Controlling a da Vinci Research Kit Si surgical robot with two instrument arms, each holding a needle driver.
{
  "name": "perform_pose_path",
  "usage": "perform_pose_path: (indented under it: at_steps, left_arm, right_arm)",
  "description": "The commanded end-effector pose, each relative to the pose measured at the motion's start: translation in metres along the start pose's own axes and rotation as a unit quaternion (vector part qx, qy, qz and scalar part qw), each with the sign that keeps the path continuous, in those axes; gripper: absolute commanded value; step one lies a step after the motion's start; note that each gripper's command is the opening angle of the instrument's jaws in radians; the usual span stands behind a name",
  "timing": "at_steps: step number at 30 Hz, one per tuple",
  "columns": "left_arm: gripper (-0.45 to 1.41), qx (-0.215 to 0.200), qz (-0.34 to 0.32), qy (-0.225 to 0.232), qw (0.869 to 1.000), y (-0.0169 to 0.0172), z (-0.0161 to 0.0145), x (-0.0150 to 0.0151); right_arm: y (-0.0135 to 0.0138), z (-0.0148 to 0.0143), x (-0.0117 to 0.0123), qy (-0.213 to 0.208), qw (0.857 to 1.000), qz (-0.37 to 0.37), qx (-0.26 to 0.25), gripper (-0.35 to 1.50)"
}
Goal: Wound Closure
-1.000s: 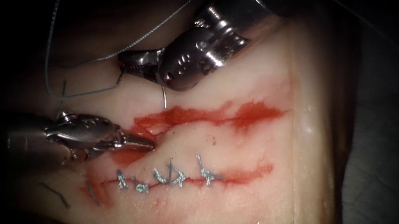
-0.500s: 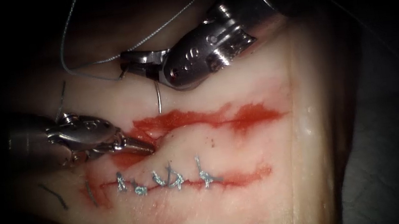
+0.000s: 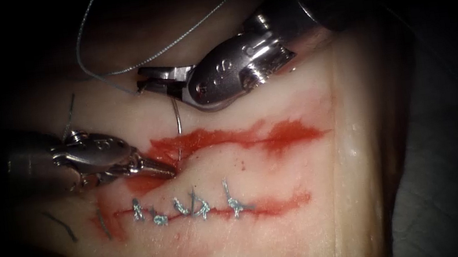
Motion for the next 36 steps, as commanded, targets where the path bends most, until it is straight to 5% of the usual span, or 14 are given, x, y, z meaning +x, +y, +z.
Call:
perform_pose_path:
  at_steps: [1, 9, 14, 15, 18, 23, 27, 33, 34, 36]
  left_arm:
    - [-0.45, 0.0, 0.001, 0.0, 1.0, 0.0004, 0.0006, -0.0001]
    - [-0.37, 0.002, 0.001, 0.001, 1.0, 0.0004, 0.0004, -0.0002]
    - [0.12, 0.006, 0.017, 0.0, 1.0, 0.0005, -0.0006, -0.0009]
    - [0.36, 0.01, 0.051, 0.0, 0.999, 0.0005, -0.0012, -0.0013]
    - [0.57, 0.023, 0.141, -0.007, 0.99, 0.0006, -0.0022, -0.002]
    - [0.61, 0.059, 0.262, -0.028, 0.963, 0.0007, -0.0035, -0.0024]
    - [0.61, 0.06, 0.383, -0.034, 0.921, 0.0008, -0.0038, -0.0025]
    - [0.61, 0.065, 0.538, -0.06, 0.838, 0.0008, -0.0032, -0.003]
    - [0.57, 0.07, 0.571, -0.074, 0.814, 0.0007, -0.003, -0.0032]
    - [0.41, 0.074, 0.584, -0.082, 0.804, 0.0007, -0.0029, -0.0033]
  right_arm:
    - [-0.0004, 0.0008, 0.0, -0.003, 1.0, 0.019, 0.007, -0.35]
    - [-0.0013, 0.0002, 0.0008, 0.004, 0.991, 0.127, 0.029, -0.35]
    - [-0.0005, 0.0002, 0.0025, 0.023, 0.979, 0.2, 0.023, -0.35]
    - [-0.0001, 0.0003, 0.0031, 0.023, 0.973, 0.23, 0.024, -0.35]
    - [0.0002, 0.0004, 0.0036, 0.025, 0.964, 0.264, 0.025, -0.35]
    - [0.0, 0.0002, 0.0039, 0.027, 0.945, 0.325, 0.026, -0.35]
    - [0.0, 0.0001, 0.0042, 0.024, 0.927, 0.373, 0.028, -0.35]
    - [-0.0001, 0.0, 0.0047, 0.021, 0.901, 0.433, 0.03, -0.35]
    - [0.0, 0.0, 0.0049, 0.02, 0.891, 0.453, 0.031, -0.35]
    - [0.0, 0.0, 0.0051, 0.018, 0.879, 0.475, 0.031, -0.35]
